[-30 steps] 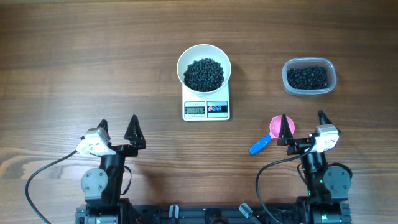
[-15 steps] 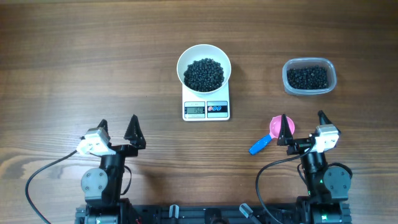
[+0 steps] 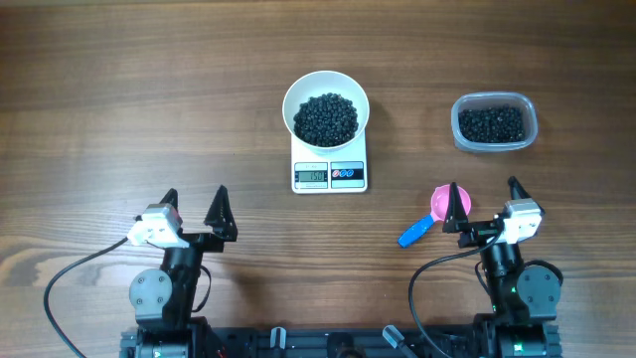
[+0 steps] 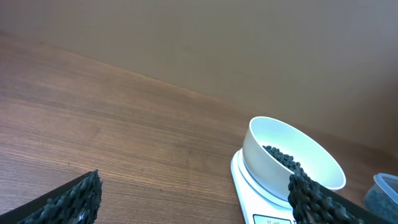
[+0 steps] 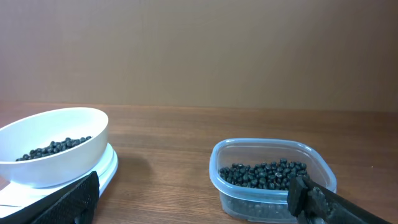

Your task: Scoop item into bowl and weigh 150g on scale

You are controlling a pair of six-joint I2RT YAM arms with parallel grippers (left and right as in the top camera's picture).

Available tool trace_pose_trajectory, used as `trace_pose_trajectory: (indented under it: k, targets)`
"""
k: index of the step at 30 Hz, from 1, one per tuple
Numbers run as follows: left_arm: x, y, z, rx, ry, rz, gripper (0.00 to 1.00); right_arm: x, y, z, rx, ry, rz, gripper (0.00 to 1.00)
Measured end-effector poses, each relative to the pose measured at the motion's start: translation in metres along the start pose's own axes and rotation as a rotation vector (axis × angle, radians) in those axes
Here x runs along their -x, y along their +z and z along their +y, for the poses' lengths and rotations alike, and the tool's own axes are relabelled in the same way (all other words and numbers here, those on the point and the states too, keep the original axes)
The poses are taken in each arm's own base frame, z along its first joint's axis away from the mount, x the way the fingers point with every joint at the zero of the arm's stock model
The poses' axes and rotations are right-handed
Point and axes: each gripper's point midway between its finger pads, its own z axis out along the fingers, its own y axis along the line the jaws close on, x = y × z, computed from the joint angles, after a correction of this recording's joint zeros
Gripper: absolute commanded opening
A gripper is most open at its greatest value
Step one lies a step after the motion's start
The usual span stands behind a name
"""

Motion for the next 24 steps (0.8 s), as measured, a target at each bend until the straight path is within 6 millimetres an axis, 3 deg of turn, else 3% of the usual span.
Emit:
trace_pose_trajectory:
  k: [9,16,24]
  targets:
    - [-0.001,0.000,-0.002,-0.012,0.003,0.004,1.00,0.000,0.000,0.000,0.000,0.000,0.000,1.00]
    - [-0.009,0.000,-0.023,-0.092,0.025,0.034,1.00,0.000,0.000,0.000,0.000,0.000,0.000,1.00]
    - [-0.008,0.000,-0.021,-0.078,0.056,0.028,1.00,0.000,0.000,0.000,0.000,0.000,0.000,1.00]
